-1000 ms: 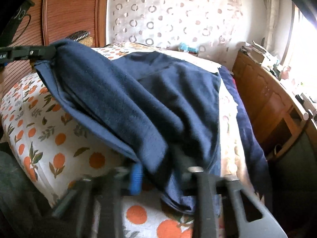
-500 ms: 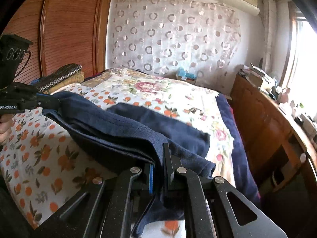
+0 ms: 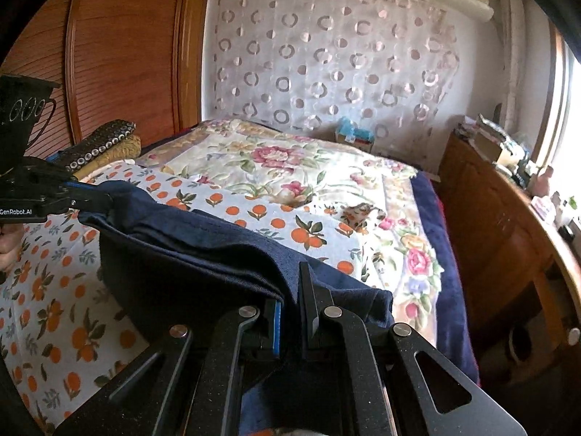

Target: Fold small clothes

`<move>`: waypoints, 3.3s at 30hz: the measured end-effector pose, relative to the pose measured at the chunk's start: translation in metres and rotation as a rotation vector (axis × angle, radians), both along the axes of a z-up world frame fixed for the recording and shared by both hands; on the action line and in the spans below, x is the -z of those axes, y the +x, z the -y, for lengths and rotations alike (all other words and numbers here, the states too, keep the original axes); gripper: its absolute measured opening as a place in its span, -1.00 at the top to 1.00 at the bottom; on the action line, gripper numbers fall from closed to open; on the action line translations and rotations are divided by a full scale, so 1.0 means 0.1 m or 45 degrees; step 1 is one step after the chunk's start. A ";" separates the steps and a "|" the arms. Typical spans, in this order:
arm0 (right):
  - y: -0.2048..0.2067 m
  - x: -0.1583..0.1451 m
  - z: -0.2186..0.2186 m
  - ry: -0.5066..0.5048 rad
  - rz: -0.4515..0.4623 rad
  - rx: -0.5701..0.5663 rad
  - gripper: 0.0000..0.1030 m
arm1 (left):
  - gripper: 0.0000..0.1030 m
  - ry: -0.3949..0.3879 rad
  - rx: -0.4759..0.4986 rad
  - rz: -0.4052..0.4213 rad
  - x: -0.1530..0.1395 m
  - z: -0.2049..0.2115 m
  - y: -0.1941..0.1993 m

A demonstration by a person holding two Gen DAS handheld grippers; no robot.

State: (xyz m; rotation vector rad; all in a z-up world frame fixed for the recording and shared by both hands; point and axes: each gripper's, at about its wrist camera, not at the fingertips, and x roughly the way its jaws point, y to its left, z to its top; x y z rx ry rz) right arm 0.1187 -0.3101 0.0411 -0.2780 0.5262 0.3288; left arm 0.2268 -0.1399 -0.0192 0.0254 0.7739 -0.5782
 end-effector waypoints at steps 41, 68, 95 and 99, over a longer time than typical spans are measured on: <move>0.67 -0.53 0.18 0.005 -0.084 0.290 0.54 | -0.29 0.120 0.014 -0.129 0.41 0.06 0.45; -0.09 -0.18 0.07 0.008 -0.231 0.066 0.55 | -0.30 0.130 -0.036 -0.173 0.66 0.15 0.84; 0.33 0.11 1.13 0.454 -0.406 0.339 -0.62 | -0.31 0.064 -0.055 -0.183 0.68 0.16 0.93; 0.40 0.10 1.18 0.502 -0.441 0.298 -0.62 | -0.24 0.039 -0.042 -0.176 0.68 0.16 0.94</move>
